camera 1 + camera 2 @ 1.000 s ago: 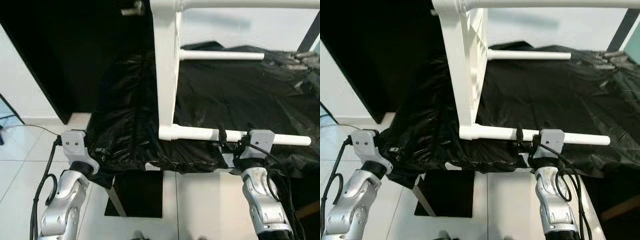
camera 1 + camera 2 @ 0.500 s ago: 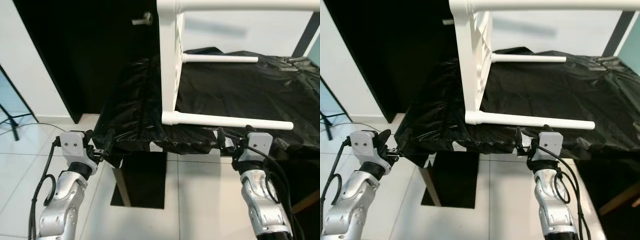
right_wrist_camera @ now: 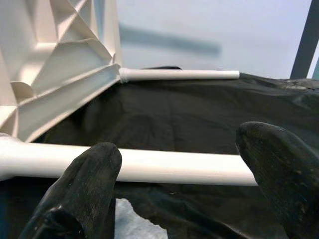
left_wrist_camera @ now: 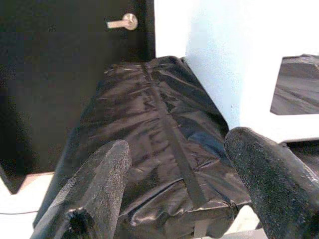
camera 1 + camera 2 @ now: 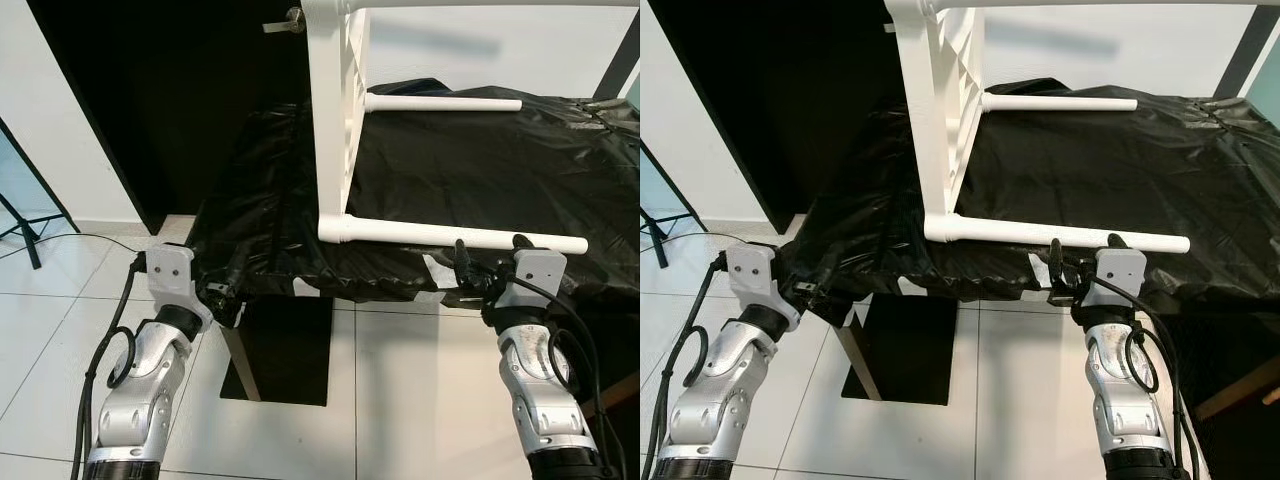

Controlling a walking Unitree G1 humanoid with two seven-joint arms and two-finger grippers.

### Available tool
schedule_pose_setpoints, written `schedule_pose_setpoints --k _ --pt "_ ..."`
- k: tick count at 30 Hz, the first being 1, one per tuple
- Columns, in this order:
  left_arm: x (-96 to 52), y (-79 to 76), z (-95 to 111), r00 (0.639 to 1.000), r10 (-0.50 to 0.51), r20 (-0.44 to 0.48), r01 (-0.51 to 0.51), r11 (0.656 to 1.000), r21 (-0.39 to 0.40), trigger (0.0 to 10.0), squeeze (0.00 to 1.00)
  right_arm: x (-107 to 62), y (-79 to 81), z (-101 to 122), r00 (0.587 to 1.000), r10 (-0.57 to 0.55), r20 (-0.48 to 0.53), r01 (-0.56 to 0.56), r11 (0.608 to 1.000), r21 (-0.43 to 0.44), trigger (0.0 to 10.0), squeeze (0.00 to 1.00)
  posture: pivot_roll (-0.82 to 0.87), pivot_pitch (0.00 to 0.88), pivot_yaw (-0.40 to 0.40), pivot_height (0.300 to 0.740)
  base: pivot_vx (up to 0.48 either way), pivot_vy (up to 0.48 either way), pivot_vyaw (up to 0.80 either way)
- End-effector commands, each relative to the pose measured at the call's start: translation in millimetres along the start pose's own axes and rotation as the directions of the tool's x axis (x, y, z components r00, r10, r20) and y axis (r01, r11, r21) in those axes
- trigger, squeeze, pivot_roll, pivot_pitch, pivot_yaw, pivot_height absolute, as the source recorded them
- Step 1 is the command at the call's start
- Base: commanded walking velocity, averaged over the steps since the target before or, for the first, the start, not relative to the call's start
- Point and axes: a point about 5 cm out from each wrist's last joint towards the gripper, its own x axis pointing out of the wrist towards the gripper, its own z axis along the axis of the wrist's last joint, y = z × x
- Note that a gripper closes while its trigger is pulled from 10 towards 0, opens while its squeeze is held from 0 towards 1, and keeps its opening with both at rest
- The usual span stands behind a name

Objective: Building children table

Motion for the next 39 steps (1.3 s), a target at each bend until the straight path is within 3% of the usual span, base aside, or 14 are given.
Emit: schedule_pose_setpoints --k 1,4,6,9,14,15,39 --pt "1.0 0.6 0 1.000 -0.017 0.000 0.017 1.000 0.024 10.0 0.00 2.1 -4.6 1 1.000 -0.021 -0.010 0.020 1.000 -0.022 10.0 0.00 0.03 0.000 -0.010 0.740 0.000 0.000 0.00" --pt "1.0 2.8 2 1.000 -0.015 0.010 0.015 1.000 0.026 10.0 0.00 4.5 -7.7 6 0.999 -0.039 -0.001 0.038 0.997 -0.065 10.0 0.00 0.01 0.000 -0.005 0.740 0.000 0.000 0.00" --pt "0.5 3.9 7 0.999 -0.038 0.031 0.038 0.999 0.027 10.0 0.00 12.4 -13.0 19 0.998 -0.062 0.032 0.065 0.988 -0.140 10.0 0.00 0.01 0.000 0.001 0.740 0.000 0.000 0.00" --pt "0.5 3.4 7 0.999 -0.042 0.032 0.041 0.999 0.031 10.0 0.00 13.7 -13.6 21 0.997 -0.063 0.038 0.068 0.987 -0.148 10.0 0.00 0.01 0.000 0.001 0.740 0.000 0.000 0.00" --pt "1.4 -4.6 10 0.995 -0.088 0.042 0.085 0.994 0.070 10.0 0.00 21.4 -20.6 31 0.994 -0.090 0.062 0.101 0.973 -0.209 10.0 0.00 0.01 0.000 0.007 0.740 0.000 0.000 0.00" --pt "2.7 -12.6 10 0.990 -0.131 0.046 0.127 0.989 0.078 10.0 0.00 26.5 -28.0 36 0.992 -0.112 0.065 0.124 0.966 -0.228 10.0 0.00 0.00 0.000 0.011 0.740 0.000 0.000 0.00" --pt "7.2 -19.5 10 0.983 -0.173 0.056 0.169 0.983 0.075 10.0 0.00 23.9 -31.7 41 0.987 -0.142 0.077 0.156 0.961 -0.230 10.0 0.00 -0.01 0.000 0.032 0.740 0.000 0.000 0.00"
